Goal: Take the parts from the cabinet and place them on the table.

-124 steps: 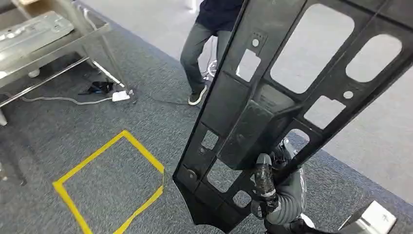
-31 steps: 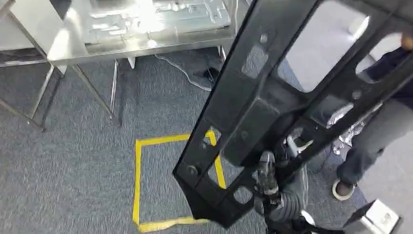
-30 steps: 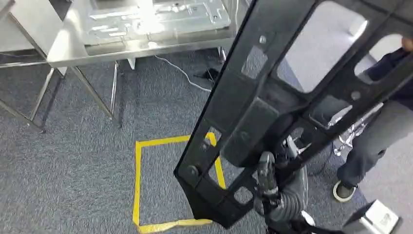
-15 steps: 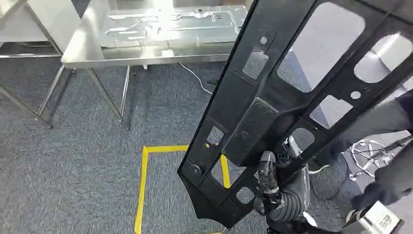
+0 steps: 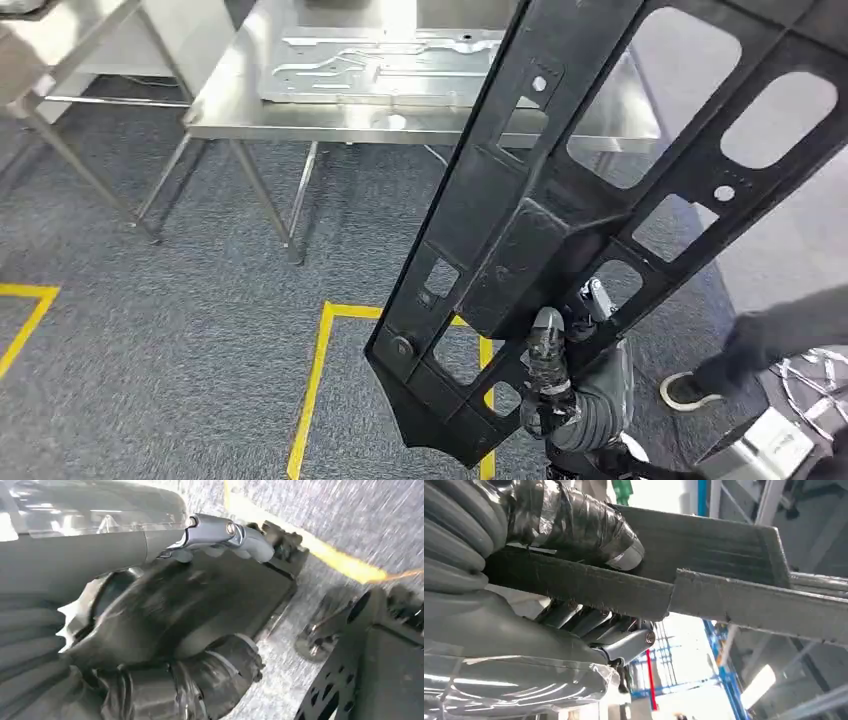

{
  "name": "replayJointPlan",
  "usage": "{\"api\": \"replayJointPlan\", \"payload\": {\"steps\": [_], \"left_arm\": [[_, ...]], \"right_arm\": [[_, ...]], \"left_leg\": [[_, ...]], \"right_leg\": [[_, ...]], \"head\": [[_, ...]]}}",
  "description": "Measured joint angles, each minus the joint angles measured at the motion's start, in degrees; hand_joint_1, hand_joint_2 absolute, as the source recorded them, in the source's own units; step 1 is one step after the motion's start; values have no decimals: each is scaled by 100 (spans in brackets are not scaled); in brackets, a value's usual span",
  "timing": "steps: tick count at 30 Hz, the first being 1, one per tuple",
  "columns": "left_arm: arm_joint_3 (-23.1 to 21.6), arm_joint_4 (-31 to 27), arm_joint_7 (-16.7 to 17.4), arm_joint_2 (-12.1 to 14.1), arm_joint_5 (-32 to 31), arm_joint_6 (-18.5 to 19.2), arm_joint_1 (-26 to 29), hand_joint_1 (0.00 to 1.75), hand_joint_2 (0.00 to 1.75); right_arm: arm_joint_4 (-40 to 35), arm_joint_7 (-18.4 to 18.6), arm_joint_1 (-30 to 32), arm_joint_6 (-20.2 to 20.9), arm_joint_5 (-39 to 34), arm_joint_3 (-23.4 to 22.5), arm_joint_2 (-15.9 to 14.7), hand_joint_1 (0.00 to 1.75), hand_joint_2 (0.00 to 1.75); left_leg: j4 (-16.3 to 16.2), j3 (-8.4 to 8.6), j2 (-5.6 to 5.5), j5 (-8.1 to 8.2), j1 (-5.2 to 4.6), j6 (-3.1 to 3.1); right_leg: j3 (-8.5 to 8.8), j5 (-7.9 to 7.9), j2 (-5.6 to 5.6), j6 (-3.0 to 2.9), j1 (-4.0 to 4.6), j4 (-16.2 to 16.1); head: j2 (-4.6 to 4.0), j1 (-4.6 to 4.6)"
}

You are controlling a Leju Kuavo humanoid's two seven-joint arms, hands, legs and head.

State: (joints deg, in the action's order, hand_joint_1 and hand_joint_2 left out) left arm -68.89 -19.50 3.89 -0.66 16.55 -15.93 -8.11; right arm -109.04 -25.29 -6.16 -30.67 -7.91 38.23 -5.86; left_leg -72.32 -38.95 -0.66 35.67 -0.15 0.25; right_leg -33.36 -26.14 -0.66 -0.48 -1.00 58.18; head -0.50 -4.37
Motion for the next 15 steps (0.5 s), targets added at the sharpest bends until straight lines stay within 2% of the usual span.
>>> {"api": "replayJointPlan", "payload": {"steps": [1, 2, 3, 4, 5, 6, 7, 8, 10, 11, 12, 13, 15], "left_arm": [[0, 0, -2, 0, 0, -2, -25, 0, 175], [2, 0, -7, 0, 0, 0, -32, 0, 175], [2, 0, -7, 0, 0, 0, -30, 0, 175], [2, 0, -7, 0, 0, 0, -18, 0, 175], [2, 0, -4, 0, 2, 0, -12, 0, 175], [0, 0, 4, 2, 2, 9, 12, 0, 175], [0, -2, 9, 0, 2, 11, 15, 0, 175], [0, -2, 9, -2, 2, 18, 11, 0, 175], [0, -2, 9, -2, 2, 18, 14, 0, 175], [0, -2, 4, -2, 4, 18, 9, 0, 175], [0, -2, 0, -4, 4, 22, 12, 0, 175], [0, -2, -2, -4, 7, 22, 10, 0, 175], [0, -2, -15, -4, 20, 24, 5, 0, 175]], "right_arm": [[9, 0, 3, 0, -2, 0, 0, 175, 175], [11, 0, 2, -2, -2, 0, 0, 175, 175], [13, -2, 1, 0, -4, 0, 0, 175, 175], [13, -9, -2, 6, -37, 0, 0, 175, 175], [13, -15, -3, 11, -70, 0, 0, 175, 175], [13, -33, -4, 26, -133, 0, 6, 175, 175], [13, -61, -11, 44, -186, 0, 13, 175, 175], [13, -90, -9, 63, -221, 0, 17, 175, 175], [15, -116, -12, 81, -258, 0, 15, 175, 175], [13, -120, -16, 83, -269, 0, 17, 175, 175], [17, -120, -16, 87, -279, -2, 17, 175, 175], [17, -127, -18, 98, -291, -2, 17, 175, 175], [24, -133, -11, 127, -310, -2, 15, 175, 175]], "left_leg": [[-282, -184, 1, 45, 18, -22], [-306, -236, 10, -67, 39, -47], [-46, -136, 24, -304, 62, -65], [408, 77, 41, -610, 84, -76], [733, 227, 55, -793, 92, -78], [1243, 455, 97, -931, 102, -72], [1331, 540, 102, -863, 33, -49], [1304, 508, 95, -846, 28, 14], [1324, 497, 78, -836, -3, 69], [1398, 542, 57, -862, 35, 130], [1441, 598, 55, -877, 48, 163], [1443, 612, 56, -868, 48, 208], [1438, 617, 49, -851, 36, 253]], "right_leg": [[19, -24, -59, 1, 0, 1], [49, -50, -111, 4, -3, 2], [85, -76, -132, 14, -7, 3], [127, -104, -153, 30, -12, 9], [151, -122, -156, 44, -16, 17], [173, -159, -163, 77, -26, 29], [154, -175, -156, 109, 7, 58], [133, -157, -156, 148, -2, 41], [150, -149, -173, 190, -6, 10], [176, -183, -178, 238, -10, 13], [133, -256, -87, 251, -35, 125], [21, -392, -30, 249, -30, 359], [-473, -765, 30, 256, -9, 1286]], "head": [[0, 4], [0, 4], [0, 2], [0, 2], [0, 2], [0, 7], [0, 0], [2, 11], [0, 15], [2, 22], [0, 26], [0, 35], [0, 50]]}}
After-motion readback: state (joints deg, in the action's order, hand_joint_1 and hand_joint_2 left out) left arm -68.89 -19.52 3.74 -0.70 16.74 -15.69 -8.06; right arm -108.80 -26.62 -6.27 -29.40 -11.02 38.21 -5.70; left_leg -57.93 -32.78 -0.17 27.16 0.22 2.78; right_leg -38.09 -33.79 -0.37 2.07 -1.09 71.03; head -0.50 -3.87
